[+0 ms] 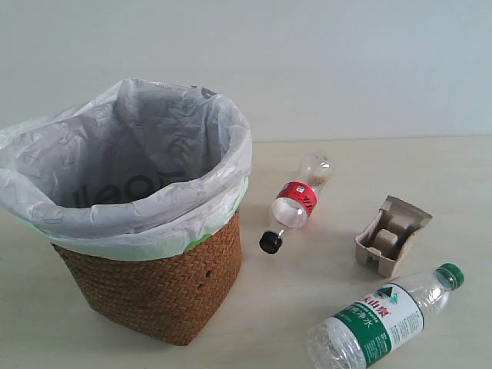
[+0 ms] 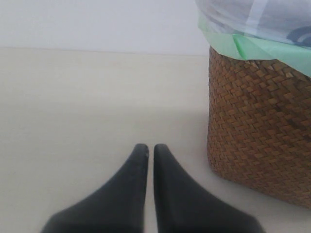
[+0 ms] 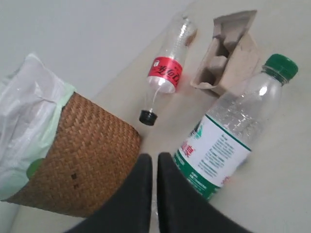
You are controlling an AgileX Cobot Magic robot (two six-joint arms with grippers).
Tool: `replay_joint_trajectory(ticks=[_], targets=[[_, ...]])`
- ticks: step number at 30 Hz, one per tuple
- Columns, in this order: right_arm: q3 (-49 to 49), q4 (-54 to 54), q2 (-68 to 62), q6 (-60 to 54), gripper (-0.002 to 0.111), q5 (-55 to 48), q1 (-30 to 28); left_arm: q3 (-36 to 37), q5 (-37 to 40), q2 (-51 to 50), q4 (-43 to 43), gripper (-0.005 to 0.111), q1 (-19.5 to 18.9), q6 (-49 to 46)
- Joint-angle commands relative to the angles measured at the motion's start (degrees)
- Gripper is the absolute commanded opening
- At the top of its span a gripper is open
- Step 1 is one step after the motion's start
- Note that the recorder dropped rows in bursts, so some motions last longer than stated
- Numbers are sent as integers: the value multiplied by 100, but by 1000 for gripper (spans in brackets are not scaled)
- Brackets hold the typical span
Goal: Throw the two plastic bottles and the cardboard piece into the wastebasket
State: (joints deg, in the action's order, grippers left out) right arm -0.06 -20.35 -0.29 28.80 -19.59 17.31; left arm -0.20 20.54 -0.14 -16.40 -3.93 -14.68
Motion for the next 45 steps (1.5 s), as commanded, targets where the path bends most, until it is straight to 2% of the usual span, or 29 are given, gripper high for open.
replay_joint_trajectory(ticks=[1,7,19,24,28,31,38,45], targets=[[6,-85,29,62,0,690,-21,20,4,14,17,4,-16,-26],[6,-179,29,521,0,1264,-21,20,4,14,17,4,-16,-26],[6,-179,29,564,0,2926,-21,20,4,14,17,4,-16,-26],[6,-179,29,815,0,3935,-21,20,4,14,17,4,-16,-26],[57,-103,29,1112,0,3579,-21,20,4,14,17,4,-16,-26],[333,141,29,575,0,3110,-21,20,4,14,17,4,-16,-26],[915,156,-1128,219,0,3050,-21,20,4,14,17,4,-16,-26],[944,117,-1845,248,0,3217,-21,20,4,14,17,4,-16,-26]])
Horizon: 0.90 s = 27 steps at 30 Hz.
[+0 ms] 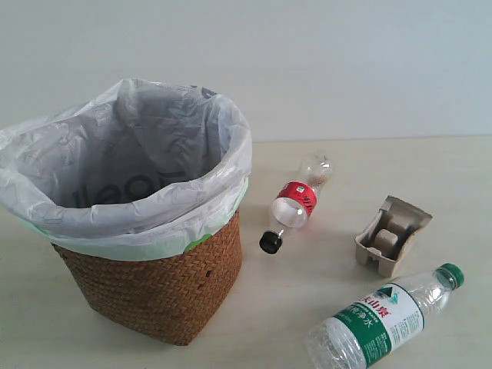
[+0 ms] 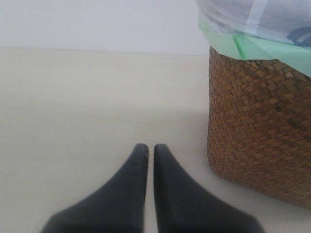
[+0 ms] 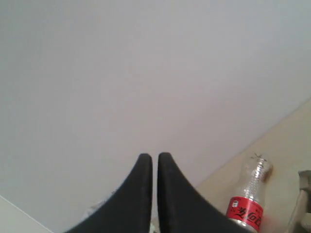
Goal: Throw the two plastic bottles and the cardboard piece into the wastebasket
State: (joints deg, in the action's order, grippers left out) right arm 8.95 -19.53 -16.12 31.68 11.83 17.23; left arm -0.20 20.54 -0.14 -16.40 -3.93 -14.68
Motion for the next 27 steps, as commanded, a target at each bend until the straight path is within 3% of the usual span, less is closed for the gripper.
replay_joint_trajectory(ticks=[1,4,10,18,27], targets=[[43,34,-306,-40,0,62,-13,20,4,14,17,4,-16,-26],[43,199,-419,-61,0,31,-1,20,4,14,17,4,-16,-26],[475,2505,-571,-29,0,-1147,9,20,4,14,17,4,-16,-26],[1768,2230,-1702,-1704,0,-2777,583,20,4,14,17,4,-16,-26],[2320,2073,-3272,-1994,0,-3528,1198,20,4,14,17,4,-16,-26]])
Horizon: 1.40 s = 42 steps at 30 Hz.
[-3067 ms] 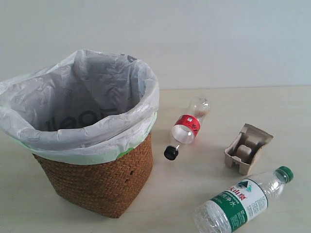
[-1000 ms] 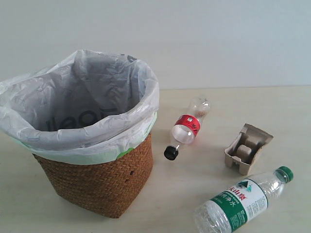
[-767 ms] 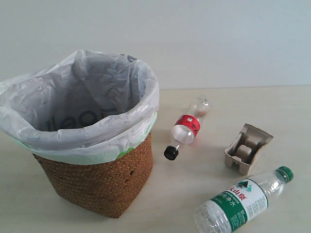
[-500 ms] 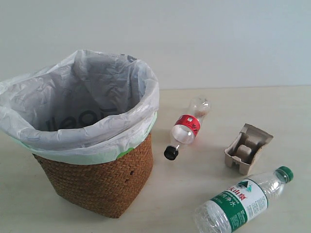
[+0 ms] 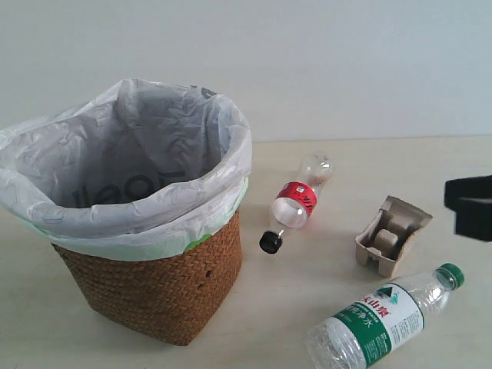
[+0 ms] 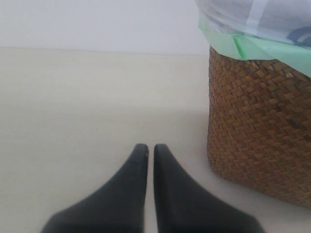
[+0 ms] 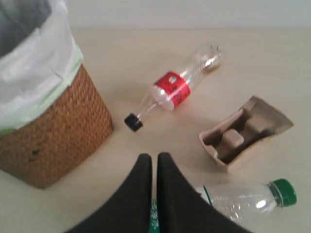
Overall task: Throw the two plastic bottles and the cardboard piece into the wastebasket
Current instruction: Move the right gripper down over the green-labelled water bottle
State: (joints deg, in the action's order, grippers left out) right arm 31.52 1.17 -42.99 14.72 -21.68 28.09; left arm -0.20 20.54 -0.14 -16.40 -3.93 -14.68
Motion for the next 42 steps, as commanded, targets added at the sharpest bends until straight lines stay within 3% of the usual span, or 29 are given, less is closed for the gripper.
replay_joint_trajectory(ticks=[1,4,12,16,24,33,42], targets=[[73,-47,-766,-506,0,-226,113,20,4,14,17,4,-16,-26],[155,-68,-1232,-1146,0,-614,113,20,4,14,17,4,-16,-26],[1272,-148,-2076,-1255,0,-2386,113,20,4,14,17,4,-16,-26],[1662,-194,-2165,-978,3,-2619,113,20,4,14,17,4,-16,-26],[1721,-84,-2168,367,62,-2176,113,20,4,14,17,4,-16,-26],[1721,-206,-2168,817,54,-2500,113,20,4,14,17,4,-16,-26],[1714,-206,-2168,2592,54,-2980,113,20,4,14,17,4,-16,-26]])
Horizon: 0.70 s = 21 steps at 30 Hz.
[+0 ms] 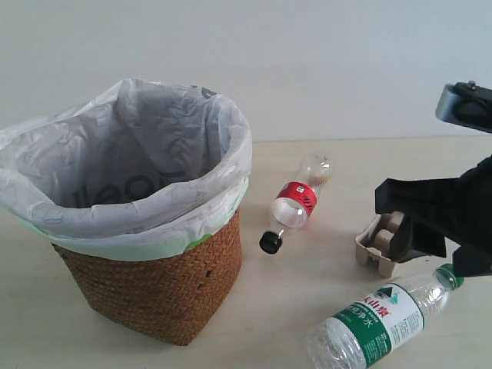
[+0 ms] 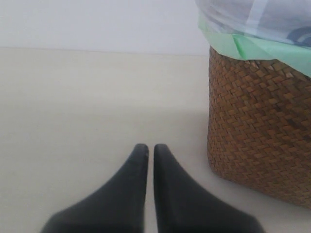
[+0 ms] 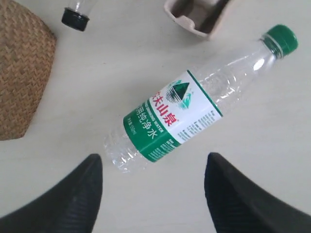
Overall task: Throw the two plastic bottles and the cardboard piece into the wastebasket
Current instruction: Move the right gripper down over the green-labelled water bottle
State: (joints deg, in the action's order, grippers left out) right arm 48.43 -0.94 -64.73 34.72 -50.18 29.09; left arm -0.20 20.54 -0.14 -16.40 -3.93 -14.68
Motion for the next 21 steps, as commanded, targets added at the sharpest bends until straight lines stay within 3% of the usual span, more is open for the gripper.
replay_joint_trajectory(ticks=[1,7,15,21], targets=[[23,6,-28,746,54,-178,13,20,4,14,17,4,-16,-26],[23,6,-611,1208,54,-468,116,20,4,14,17,4,-16,-26],[23,311,-1411,2026,54,332,408,20,4,14,17,4,-16,-26],[23,878,-1621,2778,54,-12,408,20,4,14,17,4,-16,-26]])
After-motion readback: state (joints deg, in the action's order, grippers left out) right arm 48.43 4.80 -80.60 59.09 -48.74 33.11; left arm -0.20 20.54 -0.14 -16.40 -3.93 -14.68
